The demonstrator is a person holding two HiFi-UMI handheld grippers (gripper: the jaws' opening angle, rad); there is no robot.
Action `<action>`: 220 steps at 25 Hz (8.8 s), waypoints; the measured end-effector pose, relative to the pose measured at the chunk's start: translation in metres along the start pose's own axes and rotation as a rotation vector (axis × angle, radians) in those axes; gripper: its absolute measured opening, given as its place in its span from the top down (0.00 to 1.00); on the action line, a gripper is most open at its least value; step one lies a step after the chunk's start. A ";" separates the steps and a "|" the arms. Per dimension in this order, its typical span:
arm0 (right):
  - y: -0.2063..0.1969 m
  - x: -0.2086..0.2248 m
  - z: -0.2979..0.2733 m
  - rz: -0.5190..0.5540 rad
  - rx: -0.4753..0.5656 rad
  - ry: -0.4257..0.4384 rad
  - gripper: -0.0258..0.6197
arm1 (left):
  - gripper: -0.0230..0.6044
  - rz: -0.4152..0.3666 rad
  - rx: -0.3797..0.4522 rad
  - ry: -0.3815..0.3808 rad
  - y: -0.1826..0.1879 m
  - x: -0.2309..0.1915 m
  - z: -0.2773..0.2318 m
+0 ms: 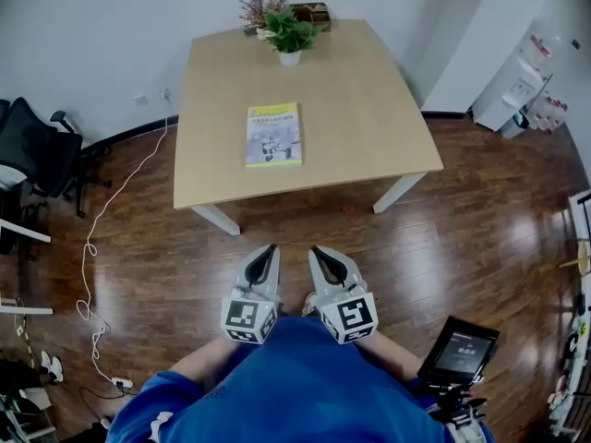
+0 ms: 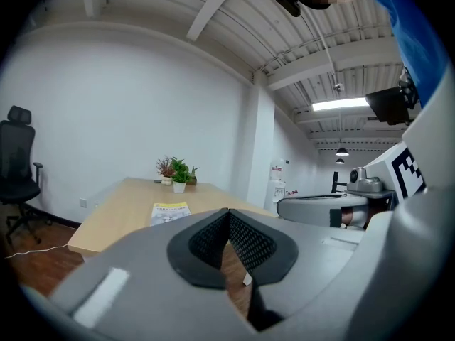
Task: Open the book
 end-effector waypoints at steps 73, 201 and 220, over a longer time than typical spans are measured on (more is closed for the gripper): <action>0.044 0.239 -0.348 -0.184 -0.266 -0.107 0.96 | 0.95 0.024 -0.307 0.004 -0.048 -0.206 -0.339; 0.061 0.181 -0.387 -0.145 -0.224 -0.069 0.96 | 0.94 0.172 -0.554 0.218 -0.078 -0.334 -0.306; 0.043 0.126 -0.408 -0.092 -0.261 -0.067 0.96 | 0.94 0.198 -0.568 0.183 -0.120 -0.392 -0.277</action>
Point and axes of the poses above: the fingertips, and each gripper's own axes: z backward along the fingers, x to its right, y out of its top, the point moved 5 cm from there along z, backward along the fingers, and after that the axes turned 14 degrees about -z, right-handed, at the moved point
